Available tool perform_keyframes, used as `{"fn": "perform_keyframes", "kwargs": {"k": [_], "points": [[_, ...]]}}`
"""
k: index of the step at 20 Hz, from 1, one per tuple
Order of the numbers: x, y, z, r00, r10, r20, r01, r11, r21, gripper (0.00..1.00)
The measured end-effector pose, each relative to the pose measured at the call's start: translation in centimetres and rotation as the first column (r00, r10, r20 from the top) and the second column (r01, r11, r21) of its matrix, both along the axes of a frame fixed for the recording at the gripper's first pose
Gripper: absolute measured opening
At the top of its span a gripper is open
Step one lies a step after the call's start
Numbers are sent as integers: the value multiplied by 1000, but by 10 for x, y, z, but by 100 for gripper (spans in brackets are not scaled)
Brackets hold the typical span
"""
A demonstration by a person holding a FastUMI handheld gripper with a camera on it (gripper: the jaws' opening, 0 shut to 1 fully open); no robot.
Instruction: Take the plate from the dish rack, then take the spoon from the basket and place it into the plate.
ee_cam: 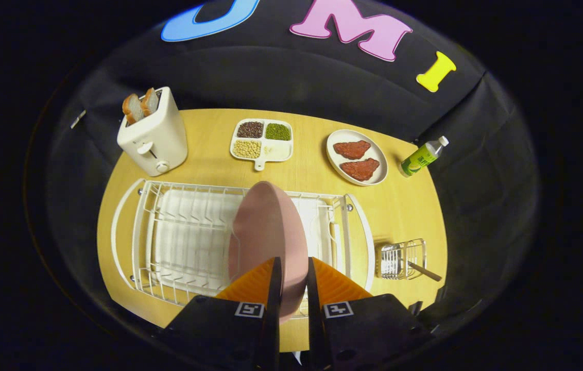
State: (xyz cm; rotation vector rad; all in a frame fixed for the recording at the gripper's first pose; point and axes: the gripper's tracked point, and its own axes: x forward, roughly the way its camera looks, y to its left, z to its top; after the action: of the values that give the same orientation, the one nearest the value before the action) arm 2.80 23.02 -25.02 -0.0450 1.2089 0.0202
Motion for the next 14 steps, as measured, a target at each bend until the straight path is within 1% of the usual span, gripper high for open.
{"fn": "perform_keyframes", "kwargs": {"k": [1,3,6,8,10,12,14], "points": [[1,0,1,1000,14,0,-14,999,-39,26],[8,3,5,997,76,8,-74,992,-98,21],[22,4,15,987,158,15,-153,974,-166,21],[28,4,18,983,181,13,-175,965,-194,16],[27,2,15,979,204,-21,-204,954,-220,15],[30,3,13,974,222,-42,-226,948,-223,12],[40,2,20,967,253,-30,-252,935,-248,12]]}}
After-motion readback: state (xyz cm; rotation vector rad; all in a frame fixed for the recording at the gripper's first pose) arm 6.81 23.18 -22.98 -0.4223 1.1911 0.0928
